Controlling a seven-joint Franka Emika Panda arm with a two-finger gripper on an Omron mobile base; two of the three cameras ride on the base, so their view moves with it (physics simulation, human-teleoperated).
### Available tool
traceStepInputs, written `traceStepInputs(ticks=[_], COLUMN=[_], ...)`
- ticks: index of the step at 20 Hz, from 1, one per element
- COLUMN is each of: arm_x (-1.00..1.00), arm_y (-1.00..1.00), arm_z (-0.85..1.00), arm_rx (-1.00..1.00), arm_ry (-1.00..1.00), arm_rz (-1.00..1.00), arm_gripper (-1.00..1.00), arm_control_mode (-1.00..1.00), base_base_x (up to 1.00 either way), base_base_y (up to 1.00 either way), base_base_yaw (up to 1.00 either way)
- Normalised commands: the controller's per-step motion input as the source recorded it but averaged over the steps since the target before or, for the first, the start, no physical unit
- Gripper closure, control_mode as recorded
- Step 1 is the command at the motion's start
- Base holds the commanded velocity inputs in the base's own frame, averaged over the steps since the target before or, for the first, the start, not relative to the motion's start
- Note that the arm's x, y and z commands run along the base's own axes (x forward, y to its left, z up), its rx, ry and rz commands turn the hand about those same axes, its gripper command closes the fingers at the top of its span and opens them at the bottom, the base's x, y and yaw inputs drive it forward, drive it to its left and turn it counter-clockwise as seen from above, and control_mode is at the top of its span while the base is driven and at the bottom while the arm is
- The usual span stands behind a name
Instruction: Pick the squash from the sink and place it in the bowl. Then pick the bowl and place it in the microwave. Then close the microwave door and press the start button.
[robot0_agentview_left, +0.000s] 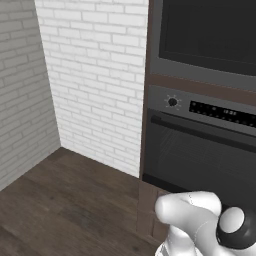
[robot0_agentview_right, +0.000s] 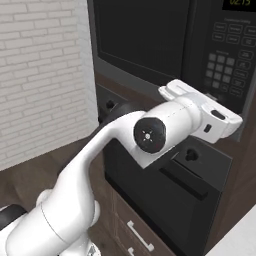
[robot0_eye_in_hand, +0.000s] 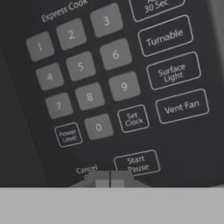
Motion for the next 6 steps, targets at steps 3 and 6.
traceStepInputs(ticks=[3, 6], arm_x=[0.41, 0.36], arm_y=[-0.50, -0.45], arm_z=[0.35, 0.42], arm_rx=[0.10, 0.11], arm_ry=[0.00, 0.01], arm_rz=[0.05, 0.03], arm_gripper=[1.00, 1.00], arm_control_mode=[-1.00, -1.00], base_base_x=[0.00, 0.00], base_base_y=[0.00, 0.00], base_base_yaw=[0.00, 0.00])
